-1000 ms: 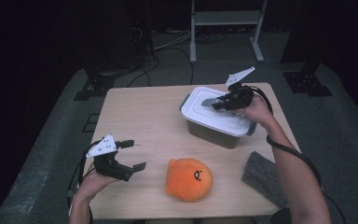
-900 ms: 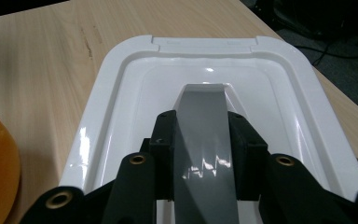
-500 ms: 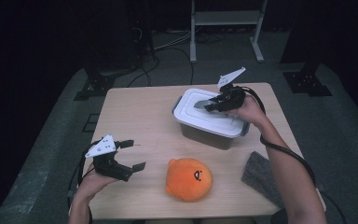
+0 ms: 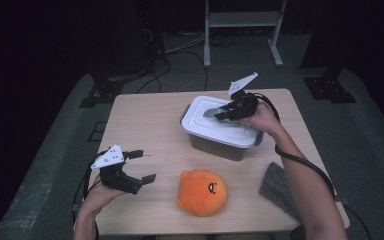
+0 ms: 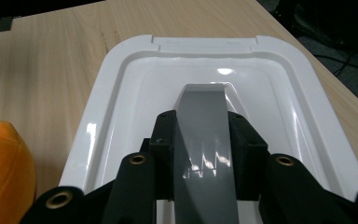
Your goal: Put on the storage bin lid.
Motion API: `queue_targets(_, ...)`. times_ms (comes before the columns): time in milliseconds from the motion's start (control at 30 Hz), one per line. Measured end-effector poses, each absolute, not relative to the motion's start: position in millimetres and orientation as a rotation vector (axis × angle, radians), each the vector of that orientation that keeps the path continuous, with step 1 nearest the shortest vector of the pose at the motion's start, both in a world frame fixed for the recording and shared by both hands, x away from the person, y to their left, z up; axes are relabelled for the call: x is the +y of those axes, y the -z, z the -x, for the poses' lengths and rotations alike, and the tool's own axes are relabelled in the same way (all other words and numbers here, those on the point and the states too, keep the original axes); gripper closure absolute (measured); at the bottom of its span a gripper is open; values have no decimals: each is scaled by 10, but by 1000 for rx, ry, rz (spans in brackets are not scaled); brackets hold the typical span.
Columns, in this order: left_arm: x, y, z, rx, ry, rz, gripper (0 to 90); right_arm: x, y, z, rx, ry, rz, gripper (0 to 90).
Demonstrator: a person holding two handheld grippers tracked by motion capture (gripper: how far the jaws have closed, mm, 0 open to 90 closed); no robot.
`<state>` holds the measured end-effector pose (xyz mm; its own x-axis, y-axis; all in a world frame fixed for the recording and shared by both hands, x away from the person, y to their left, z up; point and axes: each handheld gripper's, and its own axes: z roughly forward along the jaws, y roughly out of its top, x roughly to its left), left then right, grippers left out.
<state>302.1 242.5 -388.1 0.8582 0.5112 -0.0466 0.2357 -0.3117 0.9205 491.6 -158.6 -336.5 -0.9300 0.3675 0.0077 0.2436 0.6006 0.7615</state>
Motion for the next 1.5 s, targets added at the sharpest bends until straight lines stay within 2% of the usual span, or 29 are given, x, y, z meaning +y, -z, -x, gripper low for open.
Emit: queue_targets(1500, 2456, 3886, -3019, 559, -304, -1904, 29, -1225, 3366, -4848, 2724, -1266, -411, 656)
